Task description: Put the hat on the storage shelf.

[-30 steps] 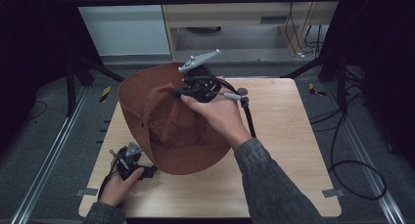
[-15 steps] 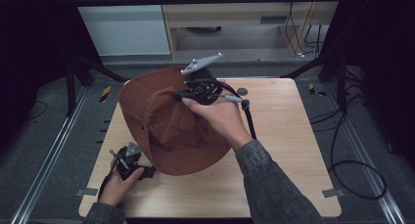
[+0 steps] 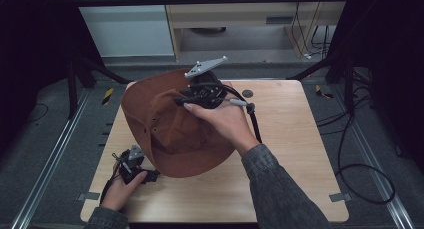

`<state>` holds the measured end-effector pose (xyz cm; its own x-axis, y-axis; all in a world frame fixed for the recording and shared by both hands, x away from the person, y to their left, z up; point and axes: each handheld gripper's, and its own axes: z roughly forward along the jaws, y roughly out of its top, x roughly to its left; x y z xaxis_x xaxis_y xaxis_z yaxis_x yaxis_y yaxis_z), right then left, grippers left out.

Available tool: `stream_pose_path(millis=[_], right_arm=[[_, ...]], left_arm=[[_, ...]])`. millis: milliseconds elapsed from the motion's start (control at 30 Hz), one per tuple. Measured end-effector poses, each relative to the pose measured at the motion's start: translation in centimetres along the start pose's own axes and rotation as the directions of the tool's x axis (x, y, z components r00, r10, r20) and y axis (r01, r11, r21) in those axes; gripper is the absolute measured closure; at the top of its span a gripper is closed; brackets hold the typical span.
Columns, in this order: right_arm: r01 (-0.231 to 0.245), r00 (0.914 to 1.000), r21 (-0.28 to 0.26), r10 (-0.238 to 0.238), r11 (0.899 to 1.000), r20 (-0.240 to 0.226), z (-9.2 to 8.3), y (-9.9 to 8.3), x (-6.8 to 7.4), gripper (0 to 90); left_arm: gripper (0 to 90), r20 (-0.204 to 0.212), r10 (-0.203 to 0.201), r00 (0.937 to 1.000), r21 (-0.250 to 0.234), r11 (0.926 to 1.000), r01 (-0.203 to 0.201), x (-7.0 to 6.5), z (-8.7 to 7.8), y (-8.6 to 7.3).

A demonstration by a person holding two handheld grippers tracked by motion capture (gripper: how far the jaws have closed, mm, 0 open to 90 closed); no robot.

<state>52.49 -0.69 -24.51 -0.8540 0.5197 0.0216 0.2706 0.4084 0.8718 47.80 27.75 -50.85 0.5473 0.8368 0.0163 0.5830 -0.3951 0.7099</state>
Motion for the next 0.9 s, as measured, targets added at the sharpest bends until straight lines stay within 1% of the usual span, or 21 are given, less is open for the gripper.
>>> stream_pose_path(millis=[67,100,133,233,267,300,467,500,533,567,600,633,667,700,733,867,900], right_arm=[[-0.003,1.0,-0.002,0.003,1.0,0.0,0.1,0.0,0.0,59.3],[0.005,1.0,-0.002,-0.005,1.0,0.006,0.1,0.0,0.2,54.0],[0.005,1.0,-0.002,-0.005,1.0,0.006,0.1,0.0,0.2,54.0],[0.01,0.9994,-0.008,-0.009,1.0,0.032,0.1,0.0,0.4,39.8],[0.01,0.9994,-0.008,-0.009,1.0,0.032,0.1,0.0,0.4,39.8],[0.009,0.9993,-0.007,-0.009,1.0,0.037,0.1,0.0,0.4,36.7],[0.012,0.9967,0.015,-0.014,1.0,0.08,0.0,-0.1,0.7,17.6],[0.015,0.9962,0.024,-0.017,1.0,0.085,-0.2,-0.1,0.8,15.8],[0.023,0.9957,0.019,-0.024,1.0,0.089,-0.4,-0.2,0.9,15.0],[0.025,0.9956,0.0,-0.025,1.0,0.09,-1.0,-0.4,0.9,12.8],[0.025,0.9956,0.0,-0.025,1.0,0.09,-1.0,-0.4,0.9,12.8],[0.03,0.995,-0.02,-0.028,0.999,0.096,-1.9,-0.7,0.8,11.5],[0.035,0.9947,-0.029,-0.032,0.999,0.097,-2.4,-0.8,0.7,10.9],[0.035,0.9947,-0.029,-0.032,0.999,0.097,-2.4,-0.8,0.7,10.9],[0.031,0.9944,-0.038,-0.027,0.999,0.102,-2.9,-0.9,0.6,10.2],[0.034,0.9912,-0.055,-0.027,0.998,0.13,-5.3,-1.8,-0.4,8.2],[0.026,0.9891,-0.061,-0.017,0.998,0.146,-6.6,-2.5,-1.0,7.3]], left_arm=[[0.0,0.0,-0.001,1.0,0.0,1.0,0.001,0.0,0.0,0.0],[0.0,0.0,0.0,1.0,0.0,1.0,0.0,0.0,0.0,0.0],[0.0,0.0,0.0,1.0,0.0,1.0,0.0,0.0,0.0,0.0],[0.0,0.0,0.0,1.0,0.0,1.0,0.0,0.0,0.0,0.0],[0.0,0.0,0.0,1.0,0.0,1.0,0.0,0.0,0.0,0.0],[0.0,0.0,0.0,1.0,0.0,1.0,0.0,0.0,0.0,0.0],[0.0,0.0,-0.001,1.0,0.0,1.0,0.001,0.0,0.0,0.0],[0.0,0.0,0.0,1.0,0.0,1.0,0.0,0.0,0.0,0.0],[0.0,0.0,0.0,1.0,0.0,1.0,0.0,0.0,0.0,0.0],[0.0,0.0,-0.001,1.0,-0.003,1.0,0.001,0.0,0.0,0.0],[0.0,-0.001,-0.001,1.0,-0.004,1.0,0.001,0.0,0.0,0.0],[0.0,-0.001,-0.001,1.0,-0.004,1.0,0.001,0.0,0.0,0.0],[0.0,-0.001,-0.001,1.0,-0.004,1.0,0.001,0.0,0.0,0.0],[0.0,-0.001,-0.001,1.0,-0.004,1.0,0.001,0.0,0.0,0.0],[0.0,-0.001,-0.001,1.0,-0.004,1.0,0.001,0.0,0.0,0.0],[0.0,-0.002,-0.001,1.0,-0.004,1.0,0.001,0.0,0.0,0.0],[0.0,-0.001,-0.001,1.0,-0.004,1.0,0.001,0.0,0.0,0.0]])
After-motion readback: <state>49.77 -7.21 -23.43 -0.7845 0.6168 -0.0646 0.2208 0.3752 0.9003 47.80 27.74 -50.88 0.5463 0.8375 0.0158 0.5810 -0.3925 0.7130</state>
